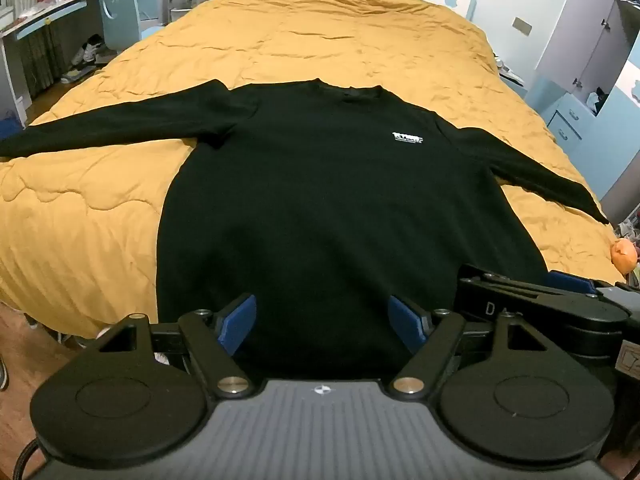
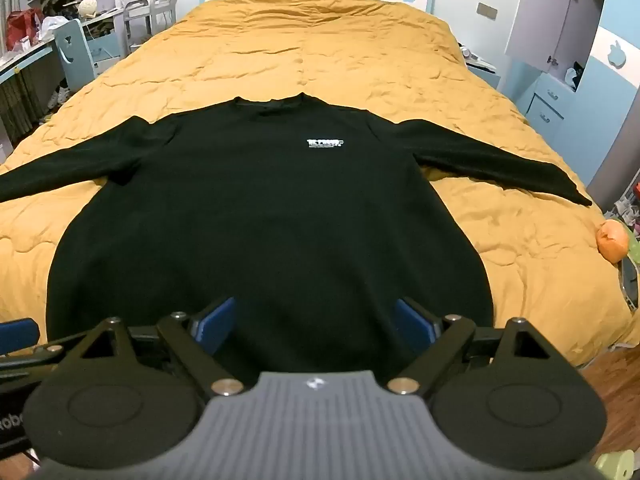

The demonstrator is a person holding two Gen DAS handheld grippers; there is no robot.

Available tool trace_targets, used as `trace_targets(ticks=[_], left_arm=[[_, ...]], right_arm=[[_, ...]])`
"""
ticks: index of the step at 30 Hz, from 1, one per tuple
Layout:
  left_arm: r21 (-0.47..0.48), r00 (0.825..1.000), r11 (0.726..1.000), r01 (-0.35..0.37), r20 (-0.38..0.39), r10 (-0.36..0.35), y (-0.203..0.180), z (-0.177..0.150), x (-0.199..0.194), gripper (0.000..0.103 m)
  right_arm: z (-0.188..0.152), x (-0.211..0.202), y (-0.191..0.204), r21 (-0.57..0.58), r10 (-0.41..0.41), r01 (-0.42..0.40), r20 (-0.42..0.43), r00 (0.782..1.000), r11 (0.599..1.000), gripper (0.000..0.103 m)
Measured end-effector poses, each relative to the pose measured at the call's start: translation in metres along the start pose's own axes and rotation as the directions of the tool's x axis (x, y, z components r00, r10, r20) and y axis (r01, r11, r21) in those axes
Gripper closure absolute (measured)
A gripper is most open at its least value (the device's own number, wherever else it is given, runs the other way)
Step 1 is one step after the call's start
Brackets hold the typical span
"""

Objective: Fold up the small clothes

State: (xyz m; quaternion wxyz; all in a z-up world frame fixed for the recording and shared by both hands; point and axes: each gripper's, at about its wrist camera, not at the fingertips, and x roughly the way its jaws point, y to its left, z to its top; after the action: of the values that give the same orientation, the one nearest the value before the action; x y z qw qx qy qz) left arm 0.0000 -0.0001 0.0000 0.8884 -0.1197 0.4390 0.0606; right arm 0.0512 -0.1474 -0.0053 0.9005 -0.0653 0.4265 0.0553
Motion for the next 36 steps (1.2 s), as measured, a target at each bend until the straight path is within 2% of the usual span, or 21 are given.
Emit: trace_targets(ticks=[36], left_arm=[[0.007, 1.000, 1.000, -0.007, -0.018, 0.008, 0.0000, 0.0020, 0.0041, 0.015]], right_arm=[[0.0022, -0.0035, 0.0005, 0.002, -0.007, 0.007, -0.003, 1.000, 1.000, 0.020]])
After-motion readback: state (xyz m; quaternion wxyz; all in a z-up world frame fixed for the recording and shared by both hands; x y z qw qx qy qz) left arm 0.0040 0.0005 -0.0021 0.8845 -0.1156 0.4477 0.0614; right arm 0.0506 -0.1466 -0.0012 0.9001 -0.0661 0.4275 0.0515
